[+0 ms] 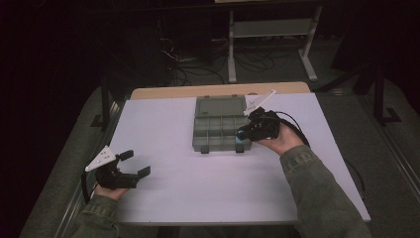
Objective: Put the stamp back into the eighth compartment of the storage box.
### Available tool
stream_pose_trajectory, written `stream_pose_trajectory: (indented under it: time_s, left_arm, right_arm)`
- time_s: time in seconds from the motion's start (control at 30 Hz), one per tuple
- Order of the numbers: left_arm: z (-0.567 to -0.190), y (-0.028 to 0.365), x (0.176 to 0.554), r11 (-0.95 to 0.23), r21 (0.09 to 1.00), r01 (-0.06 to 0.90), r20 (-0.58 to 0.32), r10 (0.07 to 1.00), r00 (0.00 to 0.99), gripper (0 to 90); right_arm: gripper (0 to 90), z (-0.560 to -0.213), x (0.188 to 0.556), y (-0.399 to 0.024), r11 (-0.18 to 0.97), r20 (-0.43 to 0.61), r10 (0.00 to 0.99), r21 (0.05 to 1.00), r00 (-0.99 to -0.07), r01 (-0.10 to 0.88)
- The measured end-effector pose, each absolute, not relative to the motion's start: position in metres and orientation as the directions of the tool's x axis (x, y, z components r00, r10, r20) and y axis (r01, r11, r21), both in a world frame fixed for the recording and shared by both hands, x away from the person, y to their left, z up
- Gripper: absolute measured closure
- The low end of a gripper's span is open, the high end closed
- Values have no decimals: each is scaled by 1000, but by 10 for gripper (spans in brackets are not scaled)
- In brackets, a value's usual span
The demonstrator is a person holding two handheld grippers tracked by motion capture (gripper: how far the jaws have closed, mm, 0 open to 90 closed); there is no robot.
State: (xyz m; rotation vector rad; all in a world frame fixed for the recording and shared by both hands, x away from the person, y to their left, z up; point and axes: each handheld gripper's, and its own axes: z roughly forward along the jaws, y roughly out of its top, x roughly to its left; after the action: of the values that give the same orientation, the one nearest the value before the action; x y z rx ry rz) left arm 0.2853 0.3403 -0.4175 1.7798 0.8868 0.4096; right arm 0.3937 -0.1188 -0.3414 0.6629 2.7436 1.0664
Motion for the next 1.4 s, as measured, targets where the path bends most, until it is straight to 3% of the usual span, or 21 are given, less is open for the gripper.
stream_pose_trajectory:
  time_s: [1.4]
  left_arm:
    - [-418,340,286,-166,914,370,-138,732,668,0]
  right_arm:
    - [707,-371,426,-118,644,54,515,634,-855,428]
